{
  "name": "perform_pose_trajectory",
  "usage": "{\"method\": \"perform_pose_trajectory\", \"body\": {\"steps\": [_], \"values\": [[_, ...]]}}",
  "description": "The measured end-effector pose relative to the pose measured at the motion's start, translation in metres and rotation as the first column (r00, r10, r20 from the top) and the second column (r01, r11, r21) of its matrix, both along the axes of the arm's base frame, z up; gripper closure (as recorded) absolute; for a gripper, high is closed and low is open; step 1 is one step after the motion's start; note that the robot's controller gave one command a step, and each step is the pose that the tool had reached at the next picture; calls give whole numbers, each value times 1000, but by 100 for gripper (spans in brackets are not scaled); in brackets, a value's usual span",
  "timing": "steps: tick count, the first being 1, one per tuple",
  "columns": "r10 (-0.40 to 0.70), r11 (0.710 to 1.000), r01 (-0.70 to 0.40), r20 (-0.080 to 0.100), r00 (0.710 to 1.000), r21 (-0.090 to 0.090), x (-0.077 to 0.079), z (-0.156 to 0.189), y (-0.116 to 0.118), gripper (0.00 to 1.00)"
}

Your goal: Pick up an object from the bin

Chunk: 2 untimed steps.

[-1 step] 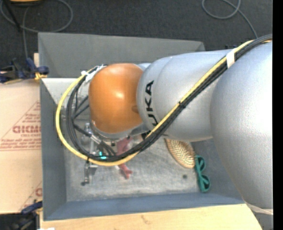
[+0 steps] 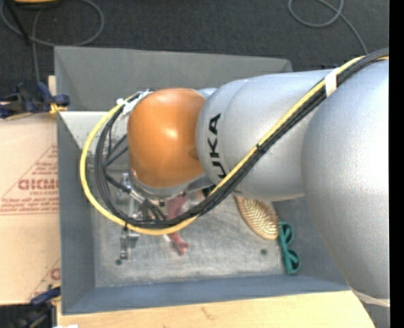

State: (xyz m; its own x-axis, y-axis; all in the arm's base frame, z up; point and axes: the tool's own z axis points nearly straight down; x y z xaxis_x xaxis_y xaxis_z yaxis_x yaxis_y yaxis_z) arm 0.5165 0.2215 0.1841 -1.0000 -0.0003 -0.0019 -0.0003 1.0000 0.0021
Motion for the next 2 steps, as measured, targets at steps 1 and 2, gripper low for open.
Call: {"method": "perform_pose_trajectory", "body": {"steps": [1, 2], "values": [[4, 1000, -4, -1, 1000, 0, -1, 0, -1, 0], [36, 999, -36, 5, 999, 2, -18, -53, 2, 0]]}}
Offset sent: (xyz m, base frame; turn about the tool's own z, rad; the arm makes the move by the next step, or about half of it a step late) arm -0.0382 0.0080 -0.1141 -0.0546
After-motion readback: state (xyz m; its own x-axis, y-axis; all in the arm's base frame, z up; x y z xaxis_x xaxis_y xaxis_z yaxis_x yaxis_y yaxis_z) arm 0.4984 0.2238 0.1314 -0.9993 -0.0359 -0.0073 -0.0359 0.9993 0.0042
